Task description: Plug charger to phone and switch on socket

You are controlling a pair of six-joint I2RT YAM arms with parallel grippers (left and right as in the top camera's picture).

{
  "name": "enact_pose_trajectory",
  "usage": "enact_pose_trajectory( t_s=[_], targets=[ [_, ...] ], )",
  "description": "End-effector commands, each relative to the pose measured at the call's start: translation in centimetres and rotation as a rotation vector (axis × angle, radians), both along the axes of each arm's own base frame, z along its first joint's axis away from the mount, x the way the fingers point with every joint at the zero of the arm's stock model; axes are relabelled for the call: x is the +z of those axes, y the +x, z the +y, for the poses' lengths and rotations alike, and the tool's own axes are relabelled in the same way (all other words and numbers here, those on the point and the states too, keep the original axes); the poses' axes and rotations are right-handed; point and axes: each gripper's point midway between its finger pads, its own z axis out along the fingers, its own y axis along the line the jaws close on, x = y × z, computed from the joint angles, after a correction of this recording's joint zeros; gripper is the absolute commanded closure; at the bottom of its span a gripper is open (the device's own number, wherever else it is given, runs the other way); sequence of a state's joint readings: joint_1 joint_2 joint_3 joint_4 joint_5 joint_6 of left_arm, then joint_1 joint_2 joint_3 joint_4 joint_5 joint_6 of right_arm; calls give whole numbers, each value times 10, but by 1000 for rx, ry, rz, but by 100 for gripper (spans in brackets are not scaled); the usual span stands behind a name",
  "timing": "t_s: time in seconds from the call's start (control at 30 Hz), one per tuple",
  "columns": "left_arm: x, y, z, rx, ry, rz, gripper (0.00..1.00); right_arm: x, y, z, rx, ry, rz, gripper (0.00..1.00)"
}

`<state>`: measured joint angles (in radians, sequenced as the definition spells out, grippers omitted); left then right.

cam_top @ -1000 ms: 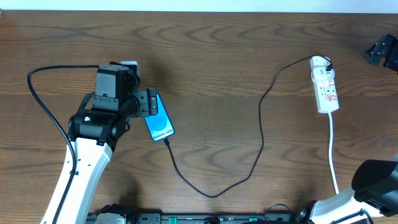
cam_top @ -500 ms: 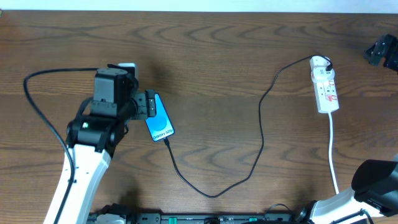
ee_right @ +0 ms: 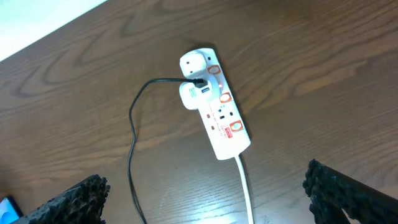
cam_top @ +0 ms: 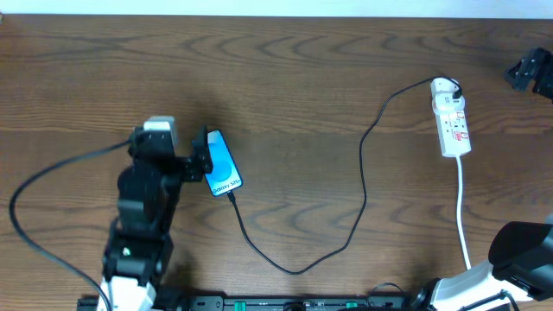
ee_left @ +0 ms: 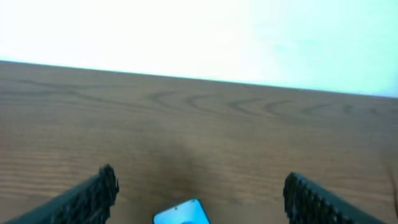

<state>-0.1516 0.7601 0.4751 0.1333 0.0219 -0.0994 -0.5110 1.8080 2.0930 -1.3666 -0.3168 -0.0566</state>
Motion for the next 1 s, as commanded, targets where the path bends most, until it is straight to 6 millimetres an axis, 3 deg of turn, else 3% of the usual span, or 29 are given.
enact_pose_trajectory(
  t_s=[0.0,0.2,0.4,0.97],
  targets=[
    [-1,-14,6,15,-2,-123,13,2,1,1,-5,2,-5,1],
    [1,-42,22,58,-25,-360,13,2,1,1,-5,2,-5,1],
    [-3,-56,35,104,-24,-426,13,2,1,1,-5,2,-5,1],
    [-52,-70,56,182,7,-237,13,2,1,1,-5,2,-5,1]
  ],
)
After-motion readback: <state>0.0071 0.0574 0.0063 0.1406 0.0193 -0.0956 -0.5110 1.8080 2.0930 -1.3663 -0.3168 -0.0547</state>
